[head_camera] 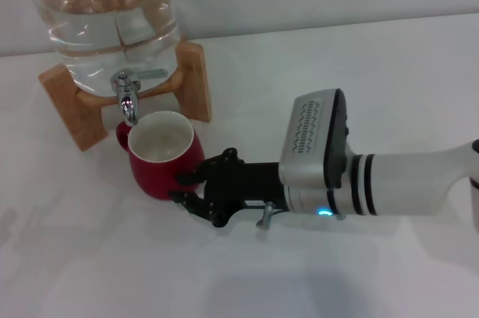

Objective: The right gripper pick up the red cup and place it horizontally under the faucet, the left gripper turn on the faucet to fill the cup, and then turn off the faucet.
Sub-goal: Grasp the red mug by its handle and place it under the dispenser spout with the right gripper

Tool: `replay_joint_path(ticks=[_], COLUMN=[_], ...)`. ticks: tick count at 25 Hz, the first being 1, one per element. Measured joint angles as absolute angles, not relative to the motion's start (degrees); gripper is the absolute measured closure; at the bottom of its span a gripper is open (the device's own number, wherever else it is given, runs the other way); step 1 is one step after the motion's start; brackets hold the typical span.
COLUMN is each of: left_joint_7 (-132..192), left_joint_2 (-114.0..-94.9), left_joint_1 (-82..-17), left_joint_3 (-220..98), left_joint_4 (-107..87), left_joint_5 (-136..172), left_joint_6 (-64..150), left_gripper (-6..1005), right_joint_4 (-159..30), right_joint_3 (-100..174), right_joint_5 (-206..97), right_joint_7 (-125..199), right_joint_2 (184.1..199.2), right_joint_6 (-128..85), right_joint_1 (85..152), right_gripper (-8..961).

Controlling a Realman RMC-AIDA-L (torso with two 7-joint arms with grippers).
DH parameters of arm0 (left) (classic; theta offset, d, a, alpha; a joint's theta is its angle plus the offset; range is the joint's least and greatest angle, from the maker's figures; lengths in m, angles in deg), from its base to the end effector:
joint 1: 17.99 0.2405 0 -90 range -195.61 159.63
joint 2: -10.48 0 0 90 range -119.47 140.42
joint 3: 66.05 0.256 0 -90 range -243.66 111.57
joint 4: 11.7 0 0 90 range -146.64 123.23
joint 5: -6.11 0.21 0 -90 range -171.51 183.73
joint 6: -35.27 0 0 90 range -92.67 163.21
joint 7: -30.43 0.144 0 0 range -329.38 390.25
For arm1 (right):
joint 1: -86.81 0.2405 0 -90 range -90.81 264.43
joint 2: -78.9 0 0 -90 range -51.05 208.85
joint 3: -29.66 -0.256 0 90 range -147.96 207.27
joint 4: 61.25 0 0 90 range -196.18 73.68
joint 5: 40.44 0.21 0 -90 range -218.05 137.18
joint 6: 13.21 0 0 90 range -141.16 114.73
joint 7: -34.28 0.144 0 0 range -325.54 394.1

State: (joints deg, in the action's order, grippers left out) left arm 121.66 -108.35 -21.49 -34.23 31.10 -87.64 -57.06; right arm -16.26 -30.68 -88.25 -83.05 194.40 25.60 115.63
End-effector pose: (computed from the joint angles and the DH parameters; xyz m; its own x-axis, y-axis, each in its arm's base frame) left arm -0.3602 0.2212 0.0900 0.3159 0.3032 0.8990 0.8770 -0.4548 -0.1548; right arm 0.1789 0.3291 -0.1227 0.8953 -0.1232 -0.4282 -0.2695 -0.9150 -0.3002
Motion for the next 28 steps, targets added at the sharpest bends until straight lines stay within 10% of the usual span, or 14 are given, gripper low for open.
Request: replay_joint_path(ticks=[28], left_joint_7=[121.7], left_joint_2=[-108.17], left_joint_1=[-22.5], left_joint_3=[-34.2], left_joint_4=[31.2], left_joint_5=[-87.6], left_joint_6=[-56.5], left_gripper=[123], right_joint_4=[-16.4], right_joint_3=[-33.5], right_joint_5=[-89.0], right_joint_7=[-82.3], right_joint_2=[194.43], right_joint_6=[23.2], right_joint_1=[115.6], right_gripper=[589])
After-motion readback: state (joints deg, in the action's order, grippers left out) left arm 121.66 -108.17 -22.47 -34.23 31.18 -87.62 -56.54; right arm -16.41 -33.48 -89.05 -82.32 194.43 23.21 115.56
